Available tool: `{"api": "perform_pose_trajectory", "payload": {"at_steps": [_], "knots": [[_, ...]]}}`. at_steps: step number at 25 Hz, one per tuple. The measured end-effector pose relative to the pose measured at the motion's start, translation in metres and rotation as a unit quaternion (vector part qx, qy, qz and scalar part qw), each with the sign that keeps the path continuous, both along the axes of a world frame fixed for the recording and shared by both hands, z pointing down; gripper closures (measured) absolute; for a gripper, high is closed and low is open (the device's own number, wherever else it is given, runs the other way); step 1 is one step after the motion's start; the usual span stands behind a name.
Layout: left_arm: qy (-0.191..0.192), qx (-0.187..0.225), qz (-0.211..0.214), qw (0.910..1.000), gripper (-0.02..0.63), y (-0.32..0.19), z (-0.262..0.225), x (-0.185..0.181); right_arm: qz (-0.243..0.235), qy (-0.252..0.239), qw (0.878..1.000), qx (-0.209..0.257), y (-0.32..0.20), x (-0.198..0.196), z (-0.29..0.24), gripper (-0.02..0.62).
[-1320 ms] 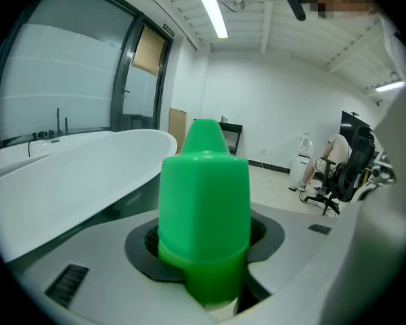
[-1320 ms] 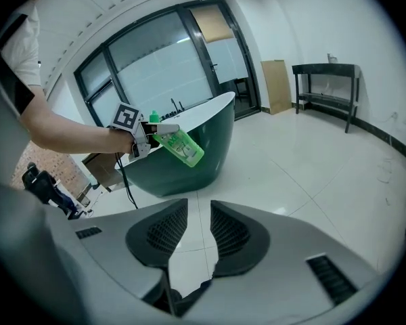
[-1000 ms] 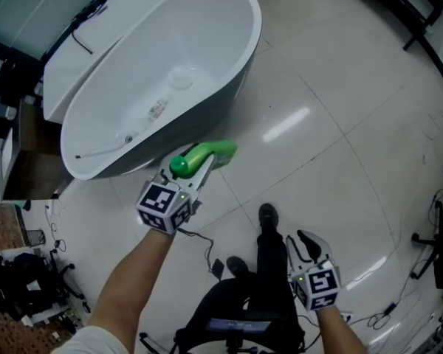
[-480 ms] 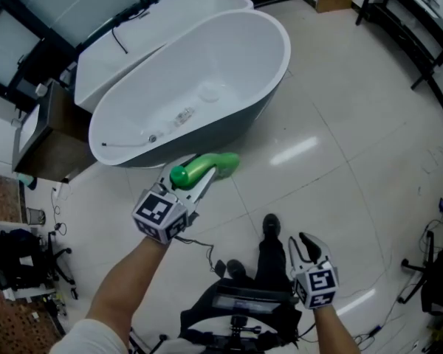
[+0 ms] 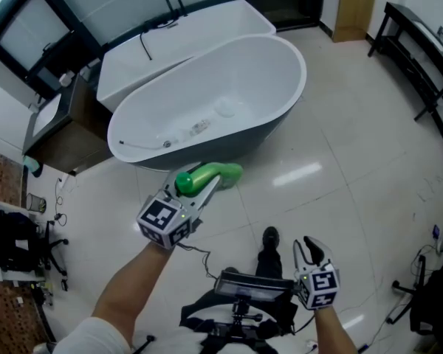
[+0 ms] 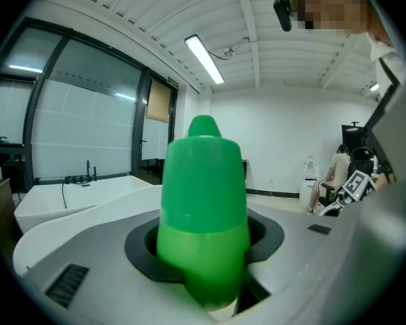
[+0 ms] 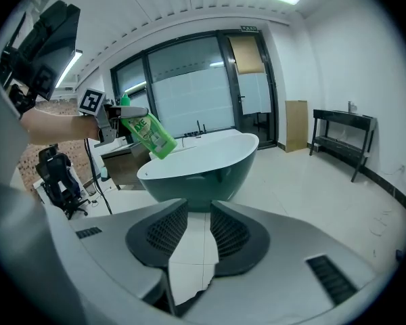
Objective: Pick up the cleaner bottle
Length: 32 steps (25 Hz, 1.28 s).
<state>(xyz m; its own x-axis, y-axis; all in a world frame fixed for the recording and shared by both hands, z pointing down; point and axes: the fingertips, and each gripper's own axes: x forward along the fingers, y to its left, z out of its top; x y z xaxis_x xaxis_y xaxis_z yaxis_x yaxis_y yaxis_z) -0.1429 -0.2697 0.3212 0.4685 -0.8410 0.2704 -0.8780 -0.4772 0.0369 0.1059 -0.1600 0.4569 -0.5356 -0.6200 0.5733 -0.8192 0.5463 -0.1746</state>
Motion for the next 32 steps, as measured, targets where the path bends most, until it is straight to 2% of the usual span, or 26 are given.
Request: {"api": "perform_pose_trajectory", "payload": {"at_steps": [7, 15, 24, 32], "knots": [[0.018, 0.028, -0.010, 0.9994, 0.430, 0.022, -0.028, -0.011, -0.007, -0.002, 1.000, 0.018, 0.006, -0.012, -0.018, 0.480], [0.056, 0.029, -0.025, 0.9977, 0.430, 0.050, -0.033, -0.026, -0.021, 0.008, 0.999, 0.037, 0.020, -0.027, -0.030, 0.481], [0.060, 0.057, -0.036, 0.9959, 0.430, 0.077, -0.057, -0.051, -0.027, 0.004, 0.997, 0.068, 0.021, -0.051, -0.063, 0.480], [0.065, 0.057, -0.043, 0.9953, 0.430, 0.108, -0.055, -0.054, -0.036, 0.009, 0.996, 0.081, 0.030, -0.054, -0.075, 0.480]]}}
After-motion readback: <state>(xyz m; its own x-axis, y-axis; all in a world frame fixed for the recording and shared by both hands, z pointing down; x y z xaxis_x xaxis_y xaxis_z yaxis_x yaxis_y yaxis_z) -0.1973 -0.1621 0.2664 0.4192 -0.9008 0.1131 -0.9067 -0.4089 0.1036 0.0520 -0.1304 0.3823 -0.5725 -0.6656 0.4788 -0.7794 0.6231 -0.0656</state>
